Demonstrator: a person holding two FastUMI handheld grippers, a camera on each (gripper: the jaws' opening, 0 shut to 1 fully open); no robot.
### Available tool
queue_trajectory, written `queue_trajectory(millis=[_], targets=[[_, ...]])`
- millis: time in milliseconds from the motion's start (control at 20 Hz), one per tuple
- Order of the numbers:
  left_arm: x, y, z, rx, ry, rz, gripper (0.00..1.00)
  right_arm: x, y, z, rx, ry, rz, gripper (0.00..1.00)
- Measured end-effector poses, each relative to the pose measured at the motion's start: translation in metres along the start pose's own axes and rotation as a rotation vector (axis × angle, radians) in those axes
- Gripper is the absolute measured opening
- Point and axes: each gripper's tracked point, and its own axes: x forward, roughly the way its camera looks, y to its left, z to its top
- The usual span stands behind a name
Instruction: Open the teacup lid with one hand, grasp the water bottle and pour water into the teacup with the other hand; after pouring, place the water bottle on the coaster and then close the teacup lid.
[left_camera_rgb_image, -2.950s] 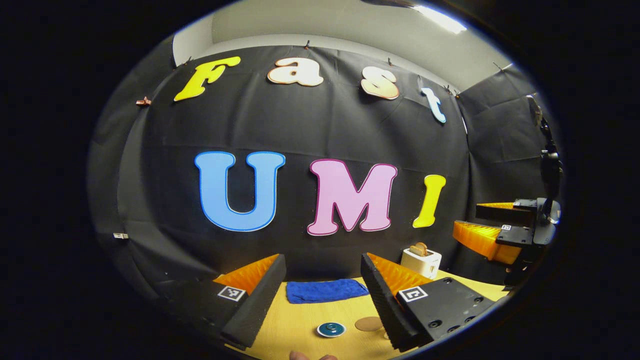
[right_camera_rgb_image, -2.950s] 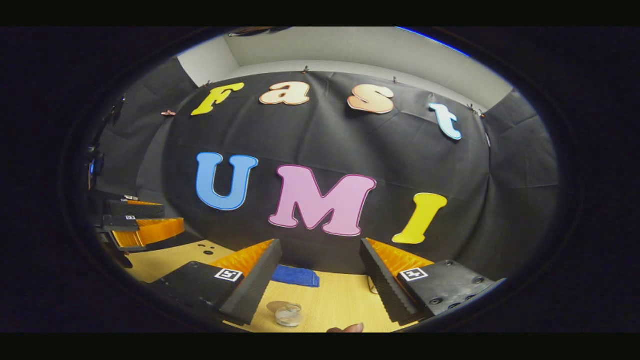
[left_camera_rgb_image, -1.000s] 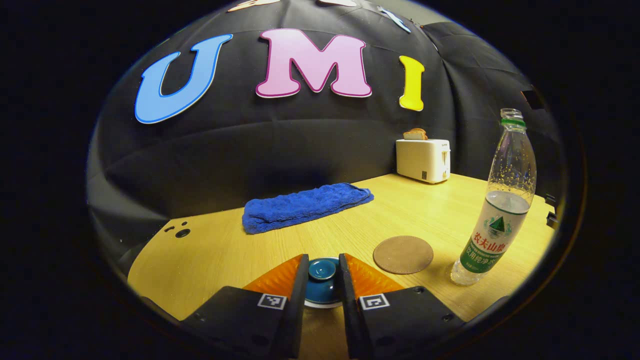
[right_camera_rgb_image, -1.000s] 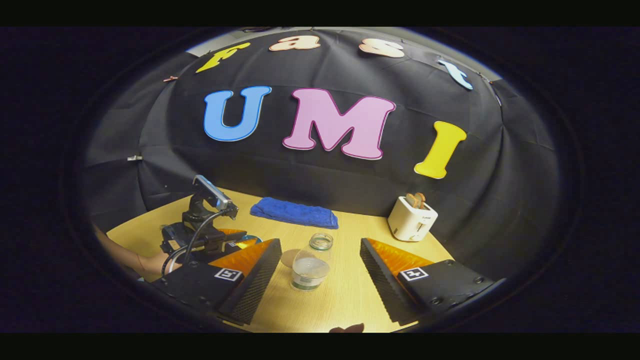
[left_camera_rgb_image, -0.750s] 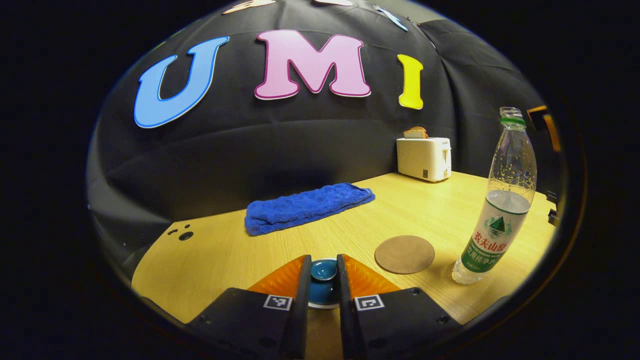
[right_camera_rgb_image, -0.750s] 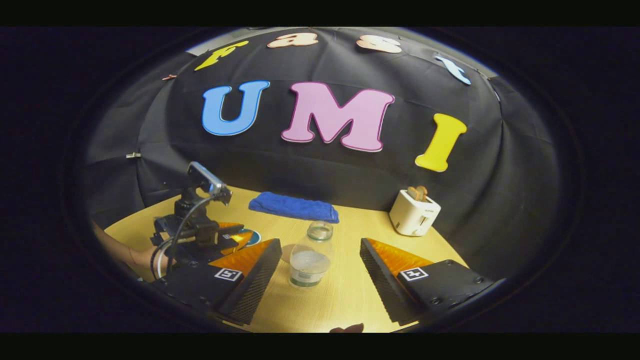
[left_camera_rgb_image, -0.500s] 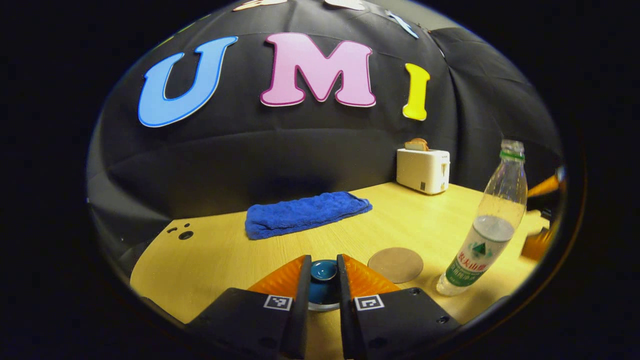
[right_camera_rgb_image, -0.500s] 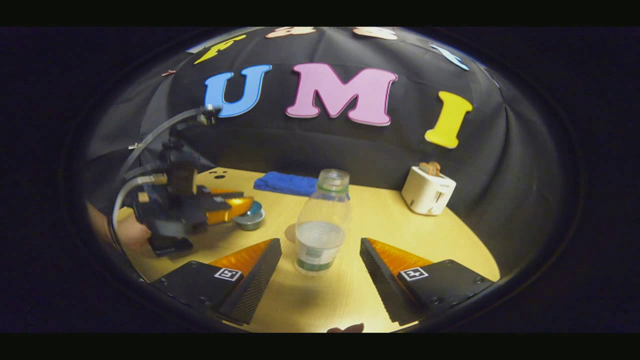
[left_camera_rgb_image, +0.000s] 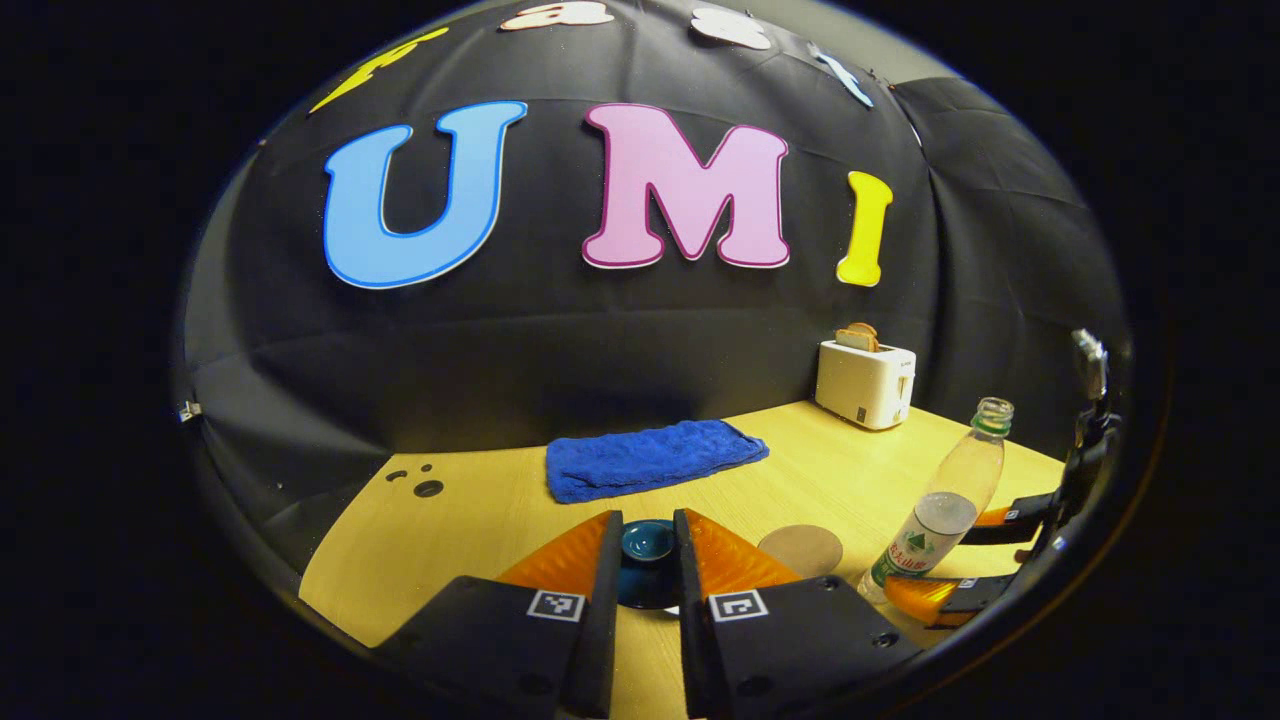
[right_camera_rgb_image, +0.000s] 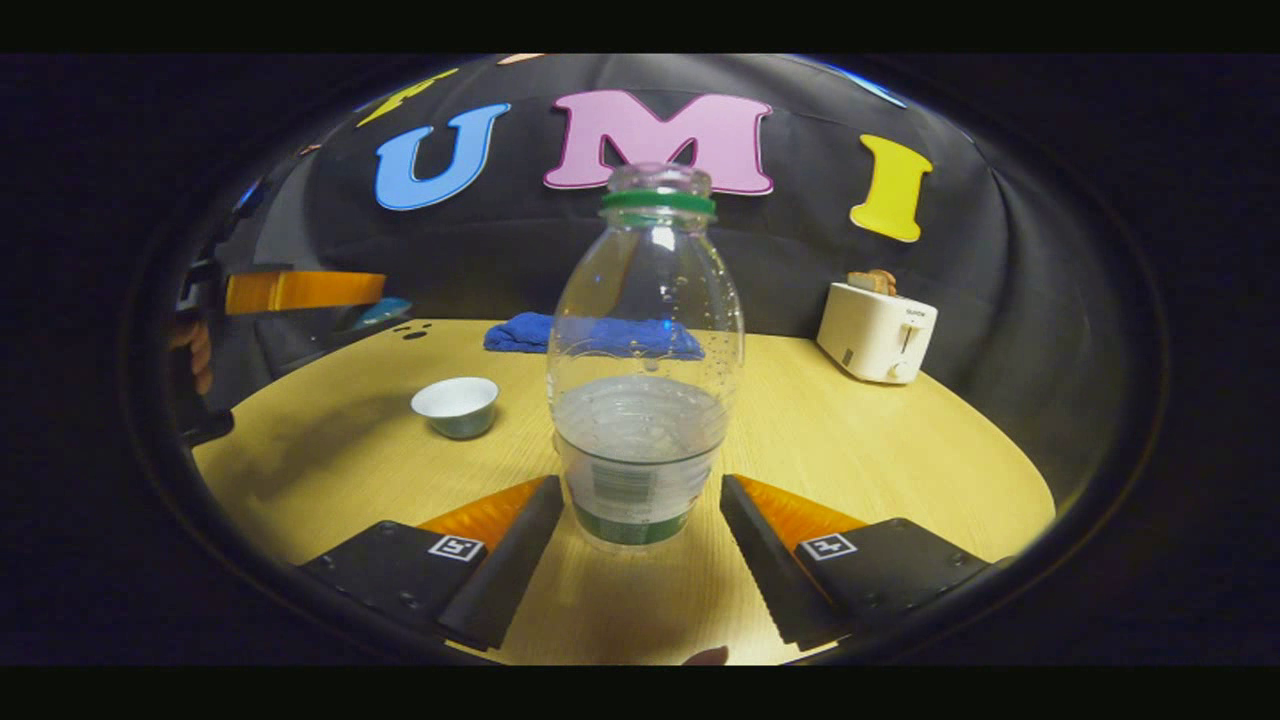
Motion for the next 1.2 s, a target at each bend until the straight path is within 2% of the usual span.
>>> queue_trajectory(millis=[50,100,150,200,300,850,1200], targets=[[-0.003,0.003,0.0,-0.002,0.003,0.008,0.31,0.004,0.001,0.0,0.006,0.004,0.005,0.98],[-0.005,0.006,0.0,-0.002,0.006,0.015,0.27,0.008,0.001,0.0,0.003,0.003,0.006,0.98],[-0.008,0.009,0.0,-0.002,0.007,0.022,0.31,0.009,0.002,0.002,-0.004,0.007,0.009,0.96],[-0.009,0.01,-0.001,-0.004,0.01,0.025,0.31,0.011,0.0,0.003,-0.015,0.013,0.007,0.85],[-0.012,0.014,-0.002,-0.005,0.011,0.031,0.31,0.009,0.0,0.004,-0.047,0.036,0.002,0.79],[-0.037,0.035,0.005,-0.019,-0.008,0.087,0.31,0.013,-0.037,0.062,-0.48,0.085,-0.156,0.75],[-0.057,0.052,0.01,-0.026,-0.011,0.128,0.31,0.031,-0.041,0.086,-0.835,0.145,-0.255,0.75]])
